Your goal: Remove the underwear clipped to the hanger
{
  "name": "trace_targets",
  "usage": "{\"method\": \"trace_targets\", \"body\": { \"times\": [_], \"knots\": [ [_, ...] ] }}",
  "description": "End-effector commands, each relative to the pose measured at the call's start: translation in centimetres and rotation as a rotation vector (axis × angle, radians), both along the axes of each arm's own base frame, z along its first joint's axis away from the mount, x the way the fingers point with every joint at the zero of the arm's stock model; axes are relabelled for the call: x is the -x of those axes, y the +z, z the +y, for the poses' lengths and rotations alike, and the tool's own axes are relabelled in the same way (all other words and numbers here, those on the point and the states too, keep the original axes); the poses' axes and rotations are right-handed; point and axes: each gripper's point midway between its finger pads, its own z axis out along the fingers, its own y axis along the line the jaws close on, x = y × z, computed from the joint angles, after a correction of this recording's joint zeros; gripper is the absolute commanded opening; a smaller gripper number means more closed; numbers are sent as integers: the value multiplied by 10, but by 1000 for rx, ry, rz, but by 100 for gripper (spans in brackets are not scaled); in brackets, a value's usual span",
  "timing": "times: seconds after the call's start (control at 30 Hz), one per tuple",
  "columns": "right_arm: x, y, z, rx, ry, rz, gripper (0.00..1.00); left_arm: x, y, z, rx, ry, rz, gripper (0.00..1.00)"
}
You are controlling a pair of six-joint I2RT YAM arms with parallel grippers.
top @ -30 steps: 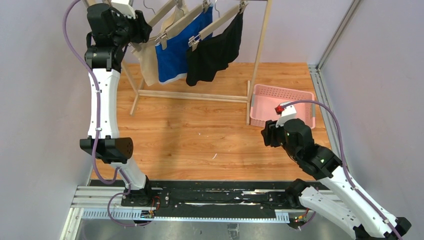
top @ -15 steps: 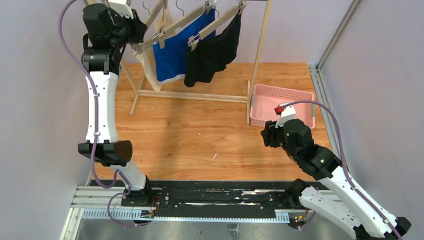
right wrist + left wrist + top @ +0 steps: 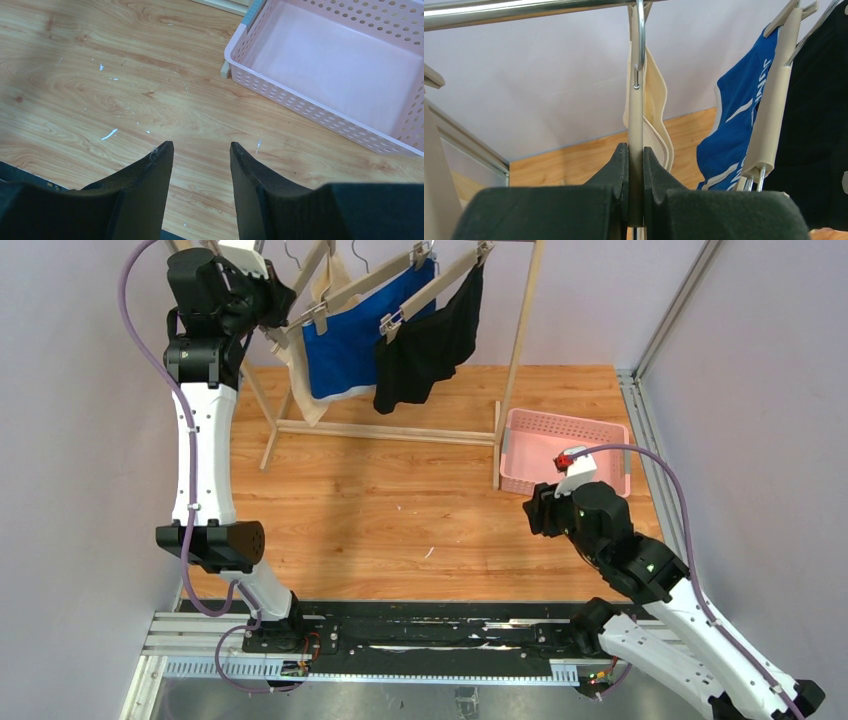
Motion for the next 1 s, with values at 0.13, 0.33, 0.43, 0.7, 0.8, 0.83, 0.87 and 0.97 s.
{"method": "trace_targets", "body": {
  "times": [0.13, 0.33, 0.43, 0.7, 0.8, 0.83, 0.87, 0.97],
  "knots": [
    [1, 0, 1, 0, 1, -10, 47, -2, -14, -1, -10, -28, 40, 18],
    [-1, 1, 2, 2, 3, -12, 47, -1, -12, 2, -17, -10, 23, 19],
    [-1, 2, 2, 2, 5, -16, 47, -2, -18, 2, -18, -8, 35, 29],
    [0, -3, 2, 5, 7, -4, 47, -5, -19, 0, 11, -15, 32, 1],
    [1, -5, 3, 4, 9, 2, 47, -5, -13, 0, 26, -7, 14, 0],
    [1, -6, 3, 6, 10, 5, 47, -5, -10, 0, 31, -7, 4, 0],
    [1, -7, 3, 7, 10, 6, 47, -5, -6, -1, 37, -9, -9, 0],
    [1, -10, 3, 11, 10, 13, 47, -2, 12, -2, 51, -11, -54, 0]
  ]
}}
